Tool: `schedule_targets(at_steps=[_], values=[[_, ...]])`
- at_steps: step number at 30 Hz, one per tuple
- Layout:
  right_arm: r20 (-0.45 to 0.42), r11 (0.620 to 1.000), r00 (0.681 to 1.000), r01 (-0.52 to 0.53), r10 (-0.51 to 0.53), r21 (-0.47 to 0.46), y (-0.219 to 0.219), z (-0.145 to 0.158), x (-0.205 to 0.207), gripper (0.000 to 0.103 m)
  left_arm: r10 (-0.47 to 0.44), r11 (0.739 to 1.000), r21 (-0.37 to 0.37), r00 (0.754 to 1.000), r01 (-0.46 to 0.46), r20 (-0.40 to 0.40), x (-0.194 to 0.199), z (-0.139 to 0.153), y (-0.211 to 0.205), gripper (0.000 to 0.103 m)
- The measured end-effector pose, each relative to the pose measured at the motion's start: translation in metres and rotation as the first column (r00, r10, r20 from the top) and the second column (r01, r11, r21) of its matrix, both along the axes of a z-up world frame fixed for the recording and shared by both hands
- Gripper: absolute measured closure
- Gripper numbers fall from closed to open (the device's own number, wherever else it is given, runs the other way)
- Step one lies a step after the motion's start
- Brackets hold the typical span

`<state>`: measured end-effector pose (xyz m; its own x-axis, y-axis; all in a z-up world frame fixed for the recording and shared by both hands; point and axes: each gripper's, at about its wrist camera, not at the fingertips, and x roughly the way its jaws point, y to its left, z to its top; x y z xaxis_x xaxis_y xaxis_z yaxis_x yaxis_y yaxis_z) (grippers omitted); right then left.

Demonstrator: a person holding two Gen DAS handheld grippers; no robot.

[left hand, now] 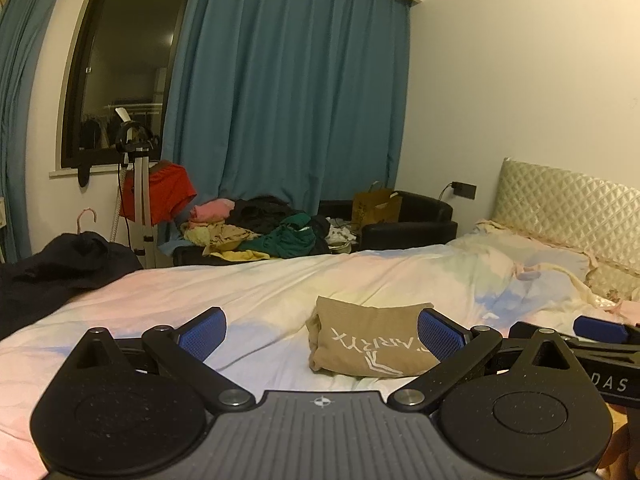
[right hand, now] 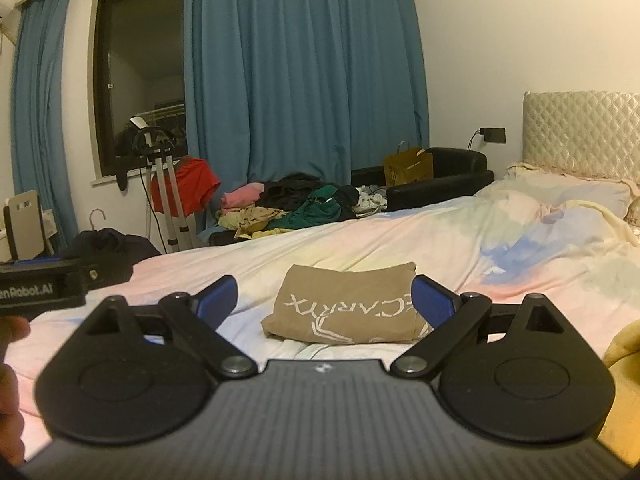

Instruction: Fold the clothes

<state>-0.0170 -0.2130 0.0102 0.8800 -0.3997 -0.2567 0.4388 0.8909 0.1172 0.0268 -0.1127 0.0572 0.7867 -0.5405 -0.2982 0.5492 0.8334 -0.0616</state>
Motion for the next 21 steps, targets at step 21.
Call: schedule_targets(at_steps=[21], values=[[-0.038, 1.0, 0.999, 0.02, -0.02, -0.007, 0.011, -0.012, -0.001, 0.008, 0.006, 0.999, 0.033, 1.0, -0.005, -0.027, -0.004, -0.02, 0.004, 0.0]])
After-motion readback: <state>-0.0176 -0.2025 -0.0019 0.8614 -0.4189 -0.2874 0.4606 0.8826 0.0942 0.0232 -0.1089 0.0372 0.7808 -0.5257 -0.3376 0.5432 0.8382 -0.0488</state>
